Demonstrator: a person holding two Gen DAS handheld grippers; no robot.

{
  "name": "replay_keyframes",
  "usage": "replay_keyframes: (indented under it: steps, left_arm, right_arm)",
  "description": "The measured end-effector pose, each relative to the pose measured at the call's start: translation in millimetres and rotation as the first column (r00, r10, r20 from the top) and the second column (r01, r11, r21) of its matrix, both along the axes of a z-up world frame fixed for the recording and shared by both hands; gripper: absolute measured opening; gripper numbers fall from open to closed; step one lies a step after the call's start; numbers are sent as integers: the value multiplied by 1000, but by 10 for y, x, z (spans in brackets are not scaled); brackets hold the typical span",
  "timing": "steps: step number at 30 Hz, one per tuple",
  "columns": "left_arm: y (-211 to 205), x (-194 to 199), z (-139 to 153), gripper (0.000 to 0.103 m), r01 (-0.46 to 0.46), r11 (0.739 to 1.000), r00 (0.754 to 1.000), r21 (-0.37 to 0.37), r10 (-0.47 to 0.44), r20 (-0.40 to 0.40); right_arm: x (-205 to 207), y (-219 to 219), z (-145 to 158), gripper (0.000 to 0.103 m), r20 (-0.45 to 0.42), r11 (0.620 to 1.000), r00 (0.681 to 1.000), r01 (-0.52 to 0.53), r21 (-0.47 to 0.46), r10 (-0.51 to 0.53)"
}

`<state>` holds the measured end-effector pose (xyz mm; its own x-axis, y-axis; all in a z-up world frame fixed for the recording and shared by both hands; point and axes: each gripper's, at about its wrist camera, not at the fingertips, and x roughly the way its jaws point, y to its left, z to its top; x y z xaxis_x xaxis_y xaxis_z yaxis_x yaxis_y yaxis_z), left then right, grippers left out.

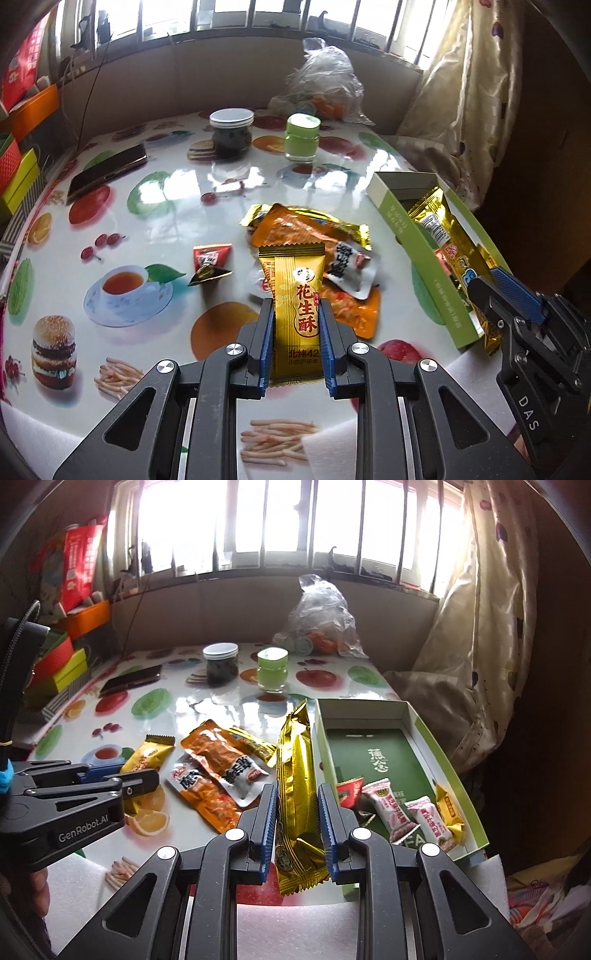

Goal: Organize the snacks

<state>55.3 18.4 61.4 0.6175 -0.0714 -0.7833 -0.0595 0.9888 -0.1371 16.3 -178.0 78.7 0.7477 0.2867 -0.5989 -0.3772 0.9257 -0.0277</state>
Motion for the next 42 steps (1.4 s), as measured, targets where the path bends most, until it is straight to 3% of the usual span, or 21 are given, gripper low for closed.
replay_keyframes:
  steps: [22, 42]
  left_arm:
    - [-660, 354, 269, 23, 150, 989, 987, 16, -151, 58]
    - [-1170, 805, 174, 23, 249, 969, 968, -8, -248, 27]
  right_arm:
    - [147, -567, 83, 21, 16, 992, 992, 128, 8, -128]
    - [460, -948, -4, 21, -33, 978, 977, 210, 1, -210]
